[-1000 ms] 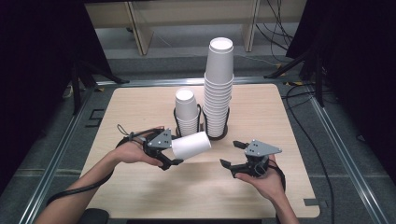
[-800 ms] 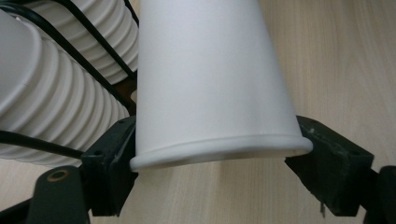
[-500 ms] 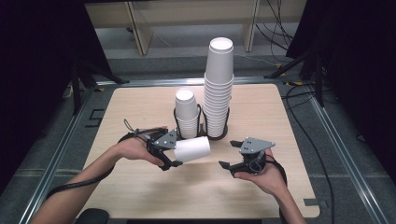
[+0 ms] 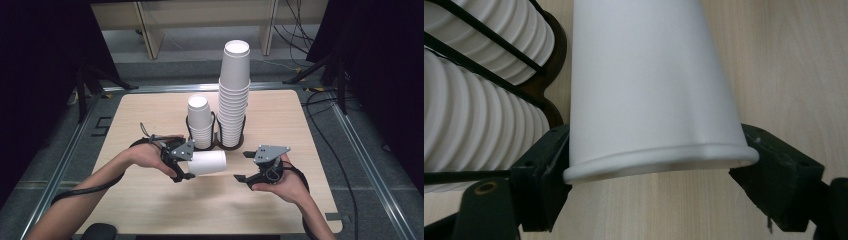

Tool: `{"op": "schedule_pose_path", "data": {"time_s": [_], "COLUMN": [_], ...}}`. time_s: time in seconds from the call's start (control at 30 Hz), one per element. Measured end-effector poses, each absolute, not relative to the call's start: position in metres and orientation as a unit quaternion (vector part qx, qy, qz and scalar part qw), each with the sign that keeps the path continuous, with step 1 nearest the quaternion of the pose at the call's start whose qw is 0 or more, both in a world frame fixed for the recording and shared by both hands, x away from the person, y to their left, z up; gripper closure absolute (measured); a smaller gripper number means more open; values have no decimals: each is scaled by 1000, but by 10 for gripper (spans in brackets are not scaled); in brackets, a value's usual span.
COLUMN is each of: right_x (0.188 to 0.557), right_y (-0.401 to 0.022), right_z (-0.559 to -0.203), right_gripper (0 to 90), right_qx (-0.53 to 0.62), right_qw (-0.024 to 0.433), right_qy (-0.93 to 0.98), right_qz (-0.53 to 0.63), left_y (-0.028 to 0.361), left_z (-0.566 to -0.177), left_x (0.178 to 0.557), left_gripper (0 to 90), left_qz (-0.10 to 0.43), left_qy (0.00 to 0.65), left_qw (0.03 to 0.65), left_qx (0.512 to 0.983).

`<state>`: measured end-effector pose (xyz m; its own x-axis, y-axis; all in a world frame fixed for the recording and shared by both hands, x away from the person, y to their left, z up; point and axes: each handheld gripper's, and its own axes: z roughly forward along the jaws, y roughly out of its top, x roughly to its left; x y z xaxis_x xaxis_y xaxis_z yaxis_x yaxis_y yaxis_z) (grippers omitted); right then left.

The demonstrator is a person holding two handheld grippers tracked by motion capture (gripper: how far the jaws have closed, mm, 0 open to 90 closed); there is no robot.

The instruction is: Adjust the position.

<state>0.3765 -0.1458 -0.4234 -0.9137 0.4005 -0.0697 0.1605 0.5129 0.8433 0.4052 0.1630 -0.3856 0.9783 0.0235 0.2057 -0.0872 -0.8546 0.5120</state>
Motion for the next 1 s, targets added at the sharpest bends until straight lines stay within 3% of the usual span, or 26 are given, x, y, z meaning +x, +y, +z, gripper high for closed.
{"op": "schedule_pose_path", "data": {"time_s": [0.23,1.0], "right_x": [382,384], "right_y": [-142,-120], "right_z": [-415,-398], "right_gripper": [185,187], "right_qx": [143,97], "right_qw": [111,114], "right_qy": [870,890], "right_qz": [459,431], "left_y": [159,144], "left_z": [-385,-377], "left_x": [405,401], "left_gripper": [200,198], "left_qz": [100,82], "left_qy": [-22,-60], "left_qw": [256,187], "left_qx": [961,977]}}
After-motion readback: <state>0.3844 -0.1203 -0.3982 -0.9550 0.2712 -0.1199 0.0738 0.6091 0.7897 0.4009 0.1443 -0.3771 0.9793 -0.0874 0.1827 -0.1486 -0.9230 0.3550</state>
